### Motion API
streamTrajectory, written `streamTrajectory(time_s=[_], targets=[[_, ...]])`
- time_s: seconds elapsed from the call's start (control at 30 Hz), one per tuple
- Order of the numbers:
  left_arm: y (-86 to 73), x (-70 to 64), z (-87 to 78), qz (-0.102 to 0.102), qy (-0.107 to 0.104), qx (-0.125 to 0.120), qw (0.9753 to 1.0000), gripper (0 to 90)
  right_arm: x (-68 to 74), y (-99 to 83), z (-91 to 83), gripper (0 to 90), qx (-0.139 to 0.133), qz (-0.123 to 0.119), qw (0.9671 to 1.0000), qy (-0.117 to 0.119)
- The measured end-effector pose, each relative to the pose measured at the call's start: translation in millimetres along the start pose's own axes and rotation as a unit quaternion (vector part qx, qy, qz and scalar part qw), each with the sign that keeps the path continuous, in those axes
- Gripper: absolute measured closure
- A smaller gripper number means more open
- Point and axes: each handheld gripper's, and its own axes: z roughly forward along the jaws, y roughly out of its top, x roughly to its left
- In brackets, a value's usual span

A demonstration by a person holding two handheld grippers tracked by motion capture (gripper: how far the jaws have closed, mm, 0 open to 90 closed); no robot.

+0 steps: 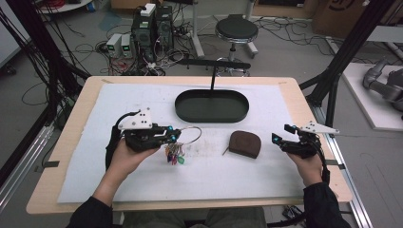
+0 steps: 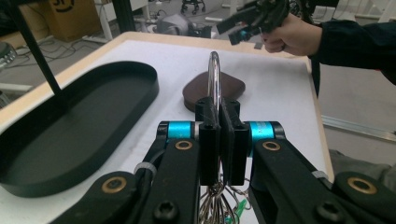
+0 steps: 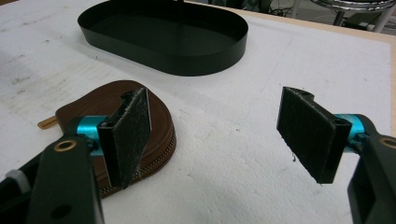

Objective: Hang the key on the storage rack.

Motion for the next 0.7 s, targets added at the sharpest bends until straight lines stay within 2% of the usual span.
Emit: streamTrajectory(time_s=[0.23,0.47,0.6,0.63,0.7], targets=[[23.2,13.0,5.6,0.01,0.019,-0.017,0.9996,86.4,-0.8,-0.1,0.3,26.5,0.0,-0.001,1.0,-0.001],[39.4,25.9,11.7,0.017,0.04,-0.021,0.9988,86.5,-1.8,-0.2,0.4,26.5,-0.001,0.002,1.0,-0.003],[50.2,40.6,14.7,0.022,0.059,-0.022,0.9978,86.5,-2.5,-0.3,0.8,26.5,-0.001,0.001,1.0,-0.004],[50.2,40.6,14.7,0.022,0.059,-0.022,0.9978,86.5,-2.5,-0.3,0.8,26.6,-0.001,0.001,1.0,-0.004],[54.1,50.2,17.2,0.018,0.073,-0.03,0.9967,86.5,-2.5,-0.3,1.0,26.5,0.0,0.001,1.0,-0.003]])
